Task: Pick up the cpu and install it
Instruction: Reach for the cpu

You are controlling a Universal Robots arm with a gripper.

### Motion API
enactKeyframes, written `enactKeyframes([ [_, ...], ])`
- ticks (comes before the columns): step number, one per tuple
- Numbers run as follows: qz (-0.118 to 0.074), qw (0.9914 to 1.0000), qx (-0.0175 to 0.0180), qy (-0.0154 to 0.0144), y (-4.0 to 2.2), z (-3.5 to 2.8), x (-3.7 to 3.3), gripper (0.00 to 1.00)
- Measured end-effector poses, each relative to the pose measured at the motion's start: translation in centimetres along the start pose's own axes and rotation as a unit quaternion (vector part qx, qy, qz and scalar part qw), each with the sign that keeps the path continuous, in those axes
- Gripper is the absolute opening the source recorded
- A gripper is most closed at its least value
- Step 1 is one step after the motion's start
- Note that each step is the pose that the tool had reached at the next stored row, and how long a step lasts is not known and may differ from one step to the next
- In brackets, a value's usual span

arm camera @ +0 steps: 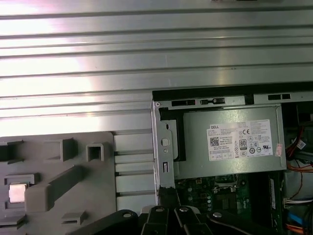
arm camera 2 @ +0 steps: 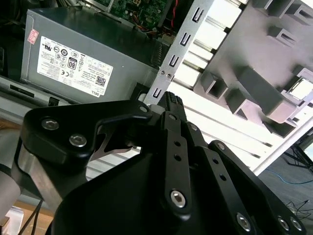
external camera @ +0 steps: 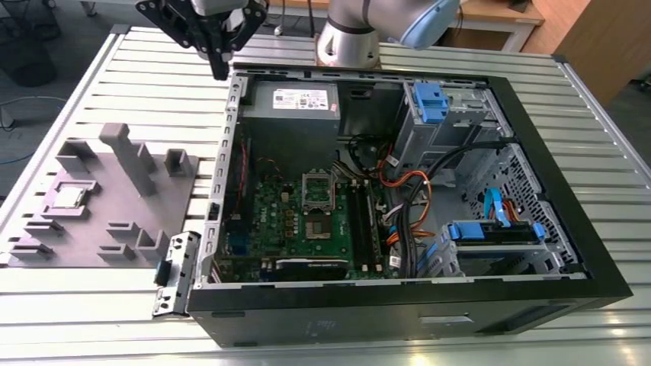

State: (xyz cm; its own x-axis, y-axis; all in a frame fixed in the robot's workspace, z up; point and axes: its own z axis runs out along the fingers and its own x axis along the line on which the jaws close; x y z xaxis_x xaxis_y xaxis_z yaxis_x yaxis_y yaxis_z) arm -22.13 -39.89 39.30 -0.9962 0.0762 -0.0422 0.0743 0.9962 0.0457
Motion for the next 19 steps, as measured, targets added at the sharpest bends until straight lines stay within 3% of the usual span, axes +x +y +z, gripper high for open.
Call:
enactKeyframes([
  [8,0.000,1.00000,-0.0001,-0.0017,-0.12,-0.07,1.58,0.11],
  [19,0.000,1.00000,-0.0001,-0.0018,-0.14,-0.09,1.95,0.11],
])
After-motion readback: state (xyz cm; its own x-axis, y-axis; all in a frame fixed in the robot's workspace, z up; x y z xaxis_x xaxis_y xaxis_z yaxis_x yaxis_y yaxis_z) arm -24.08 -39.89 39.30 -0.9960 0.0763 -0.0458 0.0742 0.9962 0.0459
